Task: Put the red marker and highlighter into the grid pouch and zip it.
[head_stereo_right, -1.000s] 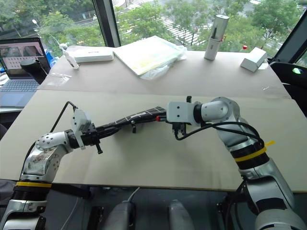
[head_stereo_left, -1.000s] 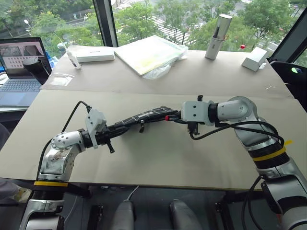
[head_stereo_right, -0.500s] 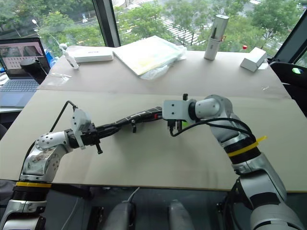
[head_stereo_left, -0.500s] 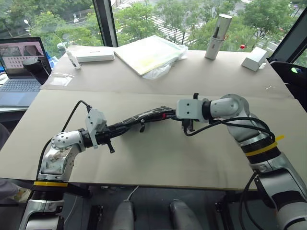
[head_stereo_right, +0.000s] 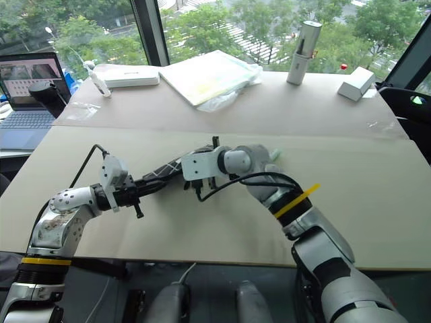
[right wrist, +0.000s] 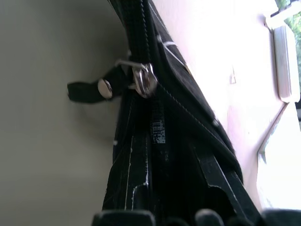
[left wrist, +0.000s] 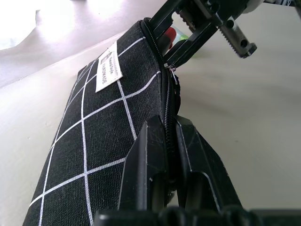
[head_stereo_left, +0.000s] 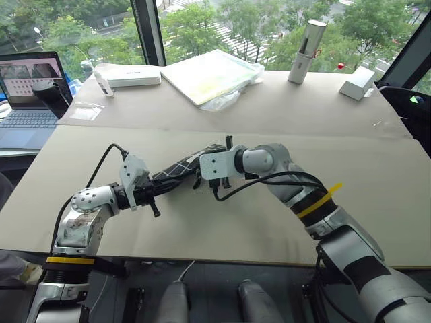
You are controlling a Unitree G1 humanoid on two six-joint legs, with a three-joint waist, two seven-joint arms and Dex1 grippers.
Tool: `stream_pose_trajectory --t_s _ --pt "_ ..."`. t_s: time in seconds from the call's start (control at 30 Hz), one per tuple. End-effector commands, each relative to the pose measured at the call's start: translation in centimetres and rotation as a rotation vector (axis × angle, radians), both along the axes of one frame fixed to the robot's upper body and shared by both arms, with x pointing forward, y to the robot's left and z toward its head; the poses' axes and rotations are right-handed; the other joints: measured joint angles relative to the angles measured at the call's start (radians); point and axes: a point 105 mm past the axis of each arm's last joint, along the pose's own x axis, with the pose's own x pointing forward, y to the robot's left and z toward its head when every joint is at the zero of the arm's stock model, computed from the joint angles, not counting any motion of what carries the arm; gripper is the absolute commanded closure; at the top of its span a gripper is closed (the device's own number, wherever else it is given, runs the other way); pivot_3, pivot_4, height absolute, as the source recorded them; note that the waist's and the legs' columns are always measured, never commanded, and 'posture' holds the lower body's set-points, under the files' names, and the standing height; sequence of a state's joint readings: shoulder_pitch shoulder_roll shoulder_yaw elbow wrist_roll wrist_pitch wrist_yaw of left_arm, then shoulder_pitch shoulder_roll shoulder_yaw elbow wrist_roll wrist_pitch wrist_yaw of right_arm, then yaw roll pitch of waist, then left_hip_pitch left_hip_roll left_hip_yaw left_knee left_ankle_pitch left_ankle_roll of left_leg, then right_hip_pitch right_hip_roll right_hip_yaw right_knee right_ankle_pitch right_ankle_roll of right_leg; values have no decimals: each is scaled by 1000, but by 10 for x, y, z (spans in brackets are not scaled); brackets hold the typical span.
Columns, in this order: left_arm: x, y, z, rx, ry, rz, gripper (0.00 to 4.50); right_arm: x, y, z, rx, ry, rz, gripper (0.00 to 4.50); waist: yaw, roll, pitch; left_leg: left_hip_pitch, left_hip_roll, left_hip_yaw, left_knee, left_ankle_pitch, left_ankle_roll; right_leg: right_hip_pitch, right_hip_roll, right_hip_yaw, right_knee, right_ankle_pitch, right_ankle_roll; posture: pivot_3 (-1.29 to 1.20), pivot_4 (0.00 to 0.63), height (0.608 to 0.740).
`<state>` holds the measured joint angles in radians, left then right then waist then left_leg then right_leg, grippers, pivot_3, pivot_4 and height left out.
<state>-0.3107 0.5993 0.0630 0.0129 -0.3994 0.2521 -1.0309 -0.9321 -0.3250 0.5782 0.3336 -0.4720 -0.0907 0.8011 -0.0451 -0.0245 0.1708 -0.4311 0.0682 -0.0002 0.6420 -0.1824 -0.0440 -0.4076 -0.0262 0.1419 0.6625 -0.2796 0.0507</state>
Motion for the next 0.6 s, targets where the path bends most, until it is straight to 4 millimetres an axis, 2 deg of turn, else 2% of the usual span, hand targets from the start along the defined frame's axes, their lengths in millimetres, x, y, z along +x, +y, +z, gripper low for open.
stream_pose_trajectory --t_s 0.03,0.13,0.27,0.33,0.4,0.43,0.5,0.6 --pt "-3 -2 18 -19 -63 -17 4500 -20 19 3 46 -63 167 4005 0 0 0 0 0 0 0 0 0 0 0 0 0 0 0 0 150 740" --pt "-3 -2 18 -19 -61 -17 4500 -28 22 0 89 -58 237 4005 0 0 0 0 0 0 0 0 0 0 0 0 0 0 0 0 150 740" --pt "-3 -2 18 -19 -60 -15 4500 -21 14 2 134 -24 198 4005 -3 -1 0 0 0 0 0 0 0 0 0 0 0 0 0 0 150 740" --pt "-4 -2 18 -19 -59 -16 4500 -15 7 6 156 -7 163 3012 -3 -1 0 0 0 0 0 0 0 0 0 0 0 0 0 0 150 740" --pt "-3 -3 17 -20 -58 -17 4500 -11 2 11 183 8 137 2235 -3 -1 0 0 0 0 0 0 0 0 0 0 0 0 0 0 150 740" --pt "-3 -3 17 -21 -57 -17 4500 -7 -2 16 203 1 116 2131 -3 -1 0 0 0 0 0 0 0 0 0 0 0 0 0 0 150 740" --pt "-3 -4 17 -21 -56 -20 4500 4 -18 29 257 -13 60 1375 -2 -1 0 0 0 0 0 0 0 0 0 0 0 0 0 0 150 740" --pt "-3 -5 16 -23 -55 -23 4500 12 -37 44 320 -17 22 1375 3 -1 0 0 0 0 0 0 0 1 0 0 0 0 0 0 150 740"
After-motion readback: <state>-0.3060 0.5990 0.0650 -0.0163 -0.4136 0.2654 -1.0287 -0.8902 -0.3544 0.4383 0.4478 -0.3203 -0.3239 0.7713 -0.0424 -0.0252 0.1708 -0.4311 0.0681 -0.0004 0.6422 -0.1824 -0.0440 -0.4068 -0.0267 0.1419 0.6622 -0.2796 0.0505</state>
